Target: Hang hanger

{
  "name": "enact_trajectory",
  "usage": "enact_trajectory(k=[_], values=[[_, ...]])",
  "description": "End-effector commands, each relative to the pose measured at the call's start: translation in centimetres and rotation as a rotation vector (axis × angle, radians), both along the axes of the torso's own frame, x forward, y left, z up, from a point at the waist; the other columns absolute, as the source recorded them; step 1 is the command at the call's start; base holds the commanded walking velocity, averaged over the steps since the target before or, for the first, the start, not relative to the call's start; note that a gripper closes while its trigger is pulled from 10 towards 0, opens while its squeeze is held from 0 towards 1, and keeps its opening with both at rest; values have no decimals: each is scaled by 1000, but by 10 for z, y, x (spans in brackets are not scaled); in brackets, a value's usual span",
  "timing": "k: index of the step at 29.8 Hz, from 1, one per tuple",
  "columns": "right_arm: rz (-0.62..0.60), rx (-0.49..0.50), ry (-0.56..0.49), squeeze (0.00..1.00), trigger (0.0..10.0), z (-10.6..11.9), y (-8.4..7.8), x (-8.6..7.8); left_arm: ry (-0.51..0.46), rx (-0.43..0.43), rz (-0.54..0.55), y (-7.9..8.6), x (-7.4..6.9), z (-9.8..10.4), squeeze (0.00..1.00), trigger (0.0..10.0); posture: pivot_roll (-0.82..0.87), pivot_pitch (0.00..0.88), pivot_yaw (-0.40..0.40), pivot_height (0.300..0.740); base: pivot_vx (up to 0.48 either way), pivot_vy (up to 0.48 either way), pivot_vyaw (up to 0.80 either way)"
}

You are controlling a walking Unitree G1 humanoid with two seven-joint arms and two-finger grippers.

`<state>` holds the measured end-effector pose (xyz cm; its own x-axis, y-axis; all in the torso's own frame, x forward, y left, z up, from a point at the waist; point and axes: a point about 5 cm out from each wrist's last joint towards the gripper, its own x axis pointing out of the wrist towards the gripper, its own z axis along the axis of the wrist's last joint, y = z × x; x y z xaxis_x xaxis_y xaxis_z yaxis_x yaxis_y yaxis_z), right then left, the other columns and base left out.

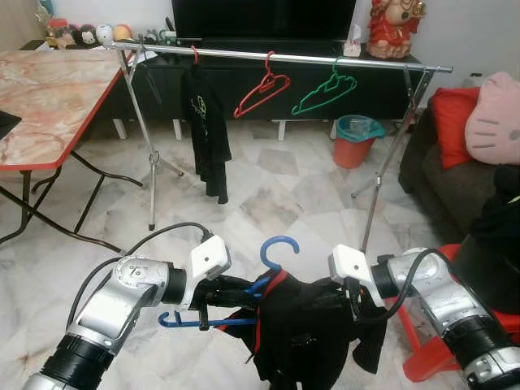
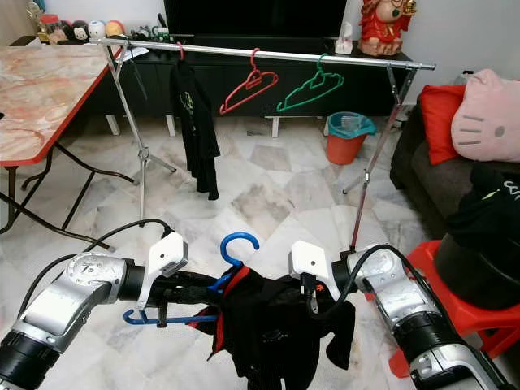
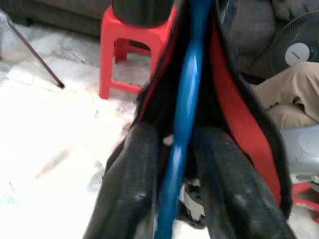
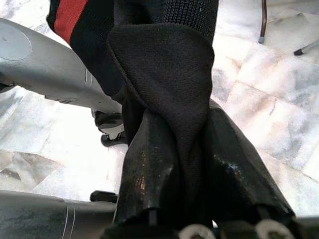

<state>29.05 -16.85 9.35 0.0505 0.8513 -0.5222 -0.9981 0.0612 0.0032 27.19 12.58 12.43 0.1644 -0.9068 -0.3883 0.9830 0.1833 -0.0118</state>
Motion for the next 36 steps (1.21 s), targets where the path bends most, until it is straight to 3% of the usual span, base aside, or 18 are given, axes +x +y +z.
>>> enact_trajectory(k=[1, 9, 15, 22, 24, 25, 27, 28, 30, 33, 34, 36], values=[[20, 6, -23, 0, 0, 3, 3, 1, -33, -18, -11, -2, 2, 7, 1000, 10000, -13, 0, -55, 740, 0, 0, 0], [17, -6, -22, 0, 0, 0, 4, 0, -32, -8, -20, 1, 3, 8, 1000, 10000, -11, 0, -56, 740, 0, 0, 0], [-12, -118, -44, 0, 0, -9, -9, 2, -65, 72, 21, 18, 9, 9, 1000, 10000, -8, 0, -62, 740, 0, 0, 0], [-38, -190, -53, 0, 0, -18, -16, 2, -82, 87, 92, 34, 13, 13, 1000, 10000, -3, 0, -64, 740, 0, 0, 0], [-63, -183, -61, 0, 0, -17, -18, 4, -107, 75, 201, 45, 19, 14, 1000, 10000, -3, 0, -60, 740, 0, 0, 0], [-63, -183, -61, 0, 0, -17, -18, 4, -107, 75, 201, 45, 19, 14, 1000, 10000, -3, 0, -60, 740, 0, 0, 0], [-89, -180, -82, 0, 0, -14, -21, 8, -168, 71, 370, 58, 30, 12, 1000, 10000, -3, 0, -60, 740, 0, 0, 0], [-89, -180, -82, 0, 0, -14, -21, 8, -168, 71, 370, 58, 30, 12, 1000, 10000, -3, 0, -60, 740, 0, 0, 0], [-111, -181, -110, 0, 0, -8, -25, 13, -216, 52, 594, 77, 38, 8, 1000, 10000, -5, 0, -58, 740, 0, 0, 0], [-129, -179, -132, 0, 0, -5, -26, 17, -234, 27, 682, 85, 39, 6, 1000, 10000, -5, 0, -58, 740, 0, 0, 0], [-150, -156, -154, 0, 0, 1, -25, 21, -250, 18, 747, 90, 38, 3, 0, 10000, -5, 0, -58, 740, 0, 0, 0], [-175, -125, -166, 0, 0, 6, -24, 25, -246, 7, 798, 93, 38, -1, 0, 10000, -4, 0, -58, 740, 0, 0, 0]])
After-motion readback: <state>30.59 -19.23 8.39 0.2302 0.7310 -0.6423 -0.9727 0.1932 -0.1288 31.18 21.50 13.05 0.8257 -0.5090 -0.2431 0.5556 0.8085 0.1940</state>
